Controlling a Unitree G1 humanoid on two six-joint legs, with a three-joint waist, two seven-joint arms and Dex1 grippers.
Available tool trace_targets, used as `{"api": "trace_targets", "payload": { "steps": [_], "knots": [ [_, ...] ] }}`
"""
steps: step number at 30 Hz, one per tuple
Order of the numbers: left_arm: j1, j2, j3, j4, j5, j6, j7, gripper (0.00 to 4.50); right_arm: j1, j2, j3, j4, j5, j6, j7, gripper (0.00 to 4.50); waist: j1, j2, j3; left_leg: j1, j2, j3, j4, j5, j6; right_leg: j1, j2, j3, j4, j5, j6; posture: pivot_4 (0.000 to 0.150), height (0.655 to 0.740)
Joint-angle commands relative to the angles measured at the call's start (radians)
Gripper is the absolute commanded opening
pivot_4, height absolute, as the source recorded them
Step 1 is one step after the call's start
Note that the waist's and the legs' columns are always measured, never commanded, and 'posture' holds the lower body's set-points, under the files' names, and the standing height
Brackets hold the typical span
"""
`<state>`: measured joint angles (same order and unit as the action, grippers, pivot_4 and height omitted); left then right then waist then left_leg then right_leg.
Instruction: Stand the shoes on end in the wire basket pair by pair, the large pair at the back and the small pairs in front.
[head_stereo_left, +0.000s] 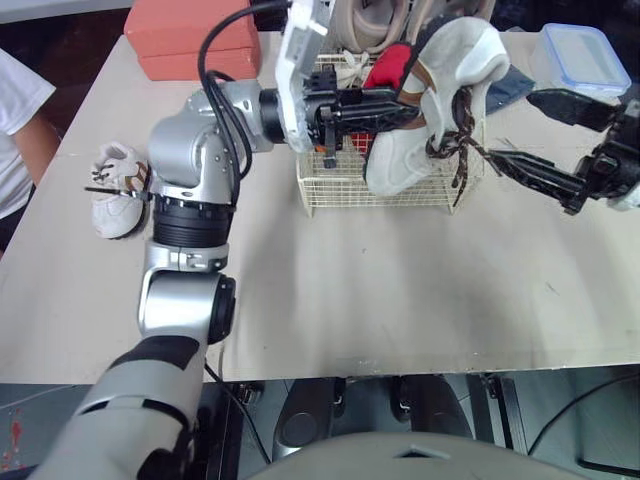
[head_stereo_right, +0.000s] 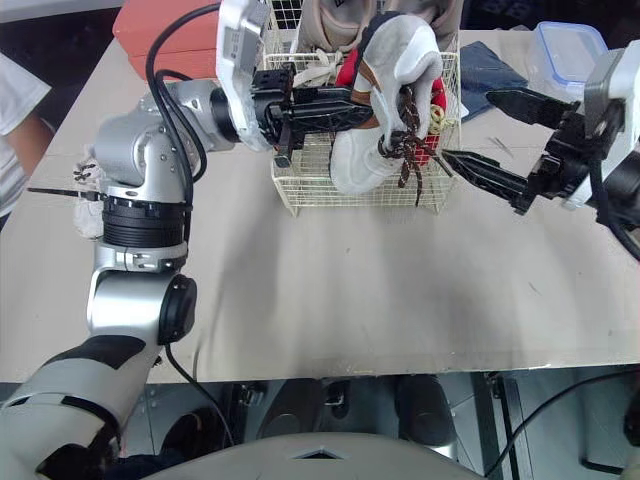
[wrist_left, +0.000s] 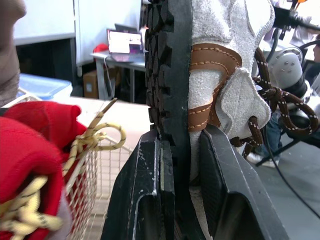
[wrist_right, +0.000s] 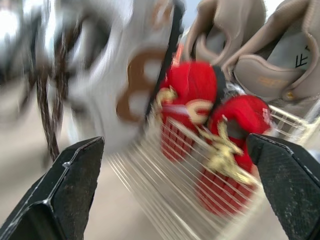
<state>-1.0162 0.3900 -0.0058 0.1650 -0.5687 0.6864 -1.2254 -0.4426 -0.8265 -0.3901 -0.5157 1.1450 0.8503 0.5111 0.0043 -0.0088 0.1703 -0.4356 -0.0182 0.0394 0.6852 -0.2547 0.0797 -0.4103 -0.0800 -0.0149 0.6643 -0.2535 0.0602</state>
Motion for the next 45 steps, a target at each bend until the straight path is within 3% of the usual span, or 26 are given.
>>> {"api": "trace_targets", "payload": {
  "steps": [1,5,8,15,16,21,24,27,29,34,39,45],
  "knots": [
    [0.006,-0.001,0.003,-0.047,-0.007,-0.056,-0.004,0.42,-0.045,0.028,-0.007,-0.057,0.222,0.041,-0.235,4.5,0.002,0.0,0.0,0.0,0.0,0.0,0.0,0.0,0.0,0.0,0.0,0.0,0.0,0.0,0.0,0.15,0.74],
    [0.006,-0.008,-0.003,-0.037,-0.016,-0.059,0.002,0.42,-0.058,0.031,0.035,-0.076,0.292,0.046,-0.343,4.5,0.008,0.0,0.0,0.0,-0.001,0.0,0.0,0.0,0.0,0.0,0.0,-0.001,-0.001,0.0,0.0,0.15,0.74],
    [0.0,-0.01,-0.009,-0.019,-0.007,-0.078,-0.007,0.42,-0.075,0.028,0.065,-0.079,0.358,0.041,-0.393,3.7,0.009,0.0,0.0,-0.001,-0.002,0.0,0.0,0.0,0.001,0.0,0.002,-0.001,-0.001,0.0,0.0,0.15,0.74],
    [0.014,-0.003,-0.01,-0.034,-0.018,-0.069,-0.02,0.42,-0.071,0.022,0.093,-0.059,0.36,0.023,-0.484,0.3,0.007,0.0,0.0,-0.001,-0.002,0.0,0.0,0.0,0.001,0.0,0.004,0.0,-0.001,0.0,0.0,0.15,0.74],
    [0.017,0.001,-0.01,-0.033,-0.014,-0.072,-0.018,0.42,-0.07,0.023,0.093,-0.059,0.362,0.019,-0.491,0.1,0.007,0.0,0.0,-0.001,-0.002,0.0,0.0,0.0,0.001,0.0,0.005,0.0,-0.001,0.0,0.0,0.15,0.74],
    [0.02,0.043,-0.005,-0.044,-0.043,0.016,-0.034,0.42,-0.075,0.033,0.087,-0.066,0.34,-0.003,-0.529,0.1,0.007,0.0,0.0,-0.001,-0.002,0.0,0.0,0.0,0.001,0.0,0.005,0.0,-0.001,0.0,0.0,0.15,0.74],
    [0.038,0.104,-0.027,-0.104,-0.07,0.076,-0.087,1.78,-0.087,0.052,0.082,-0.064,0.335,-0.027,-0.572,0.0,0.002,0.0,0.0,-0.001,-0.001,0.0,0.0,0.0,0.001,0.0,0.006,0.0,-0.001,0.0,0.0,0.15,0.74],
    [0.062,0.115,0.004,-0.141,-0.062,0.087,0.001,3.16,-0.103,0.067,0.067,-0.06,0.313,-0.06,-0.618,0.0,0.001,0.0,0.0,0.0,-0.001,0.0,-0.001,0.0,0.001,0.0,0.006,0.001,-0.001,0.0,0.0,0.15,0.74],
    [0.071,0.145,0.024,-0.172,-0.061,0.102,0.04,4.4,-0.119,0.079,0.055,-0.048,0.301,-0.087,-0.677,0.0,0.001,0.0,0.0,0.0,-0.001,0.0,0.0,0.0,0.001,0.0,0.006,0.001,0.0,0.0,0.0,0.15,0.74],
    [0.079,0.236,0.023,-0.26,-0.073,0.158,0.064,4.47,-0.137,0.106,0.073,-0.053,0.256,-0.115,-0.77,0.0,-0.006,0.0,0.0,-0.001,0.0,0.0,-0.001,0.0,0.001,0.0,0.006,0.001,-0.001,0.0,0.0,0.15,0.74],
    [0.061,0.263,0.003,-0.324,-0.066,0.226,0.14,4.47,-0.07,0.043,0.099,-0.087,0.179,-0.045,-0.839,0.0,-0.002,0.0,0.0,-0.001,-0.001,0.0,-0.001,0.0,0.001,0.0,0.006,0.0,-0.001,0.0,0.0,0.15,0.74],
    [0.045,0.268,-0.03,-0.362,-0.047,0.267,0.204,4.47,0.029,0.139,0.222,-0.202,0.131,-0.02,-1.006,0.0,-0.01,-0.001,-0.001,0.0,0.0,0.0,-0.001,0.0,0.001,0.0,0.006,0.001,0.0,0.0,0.0,0.15,0.74]
  ]
}}
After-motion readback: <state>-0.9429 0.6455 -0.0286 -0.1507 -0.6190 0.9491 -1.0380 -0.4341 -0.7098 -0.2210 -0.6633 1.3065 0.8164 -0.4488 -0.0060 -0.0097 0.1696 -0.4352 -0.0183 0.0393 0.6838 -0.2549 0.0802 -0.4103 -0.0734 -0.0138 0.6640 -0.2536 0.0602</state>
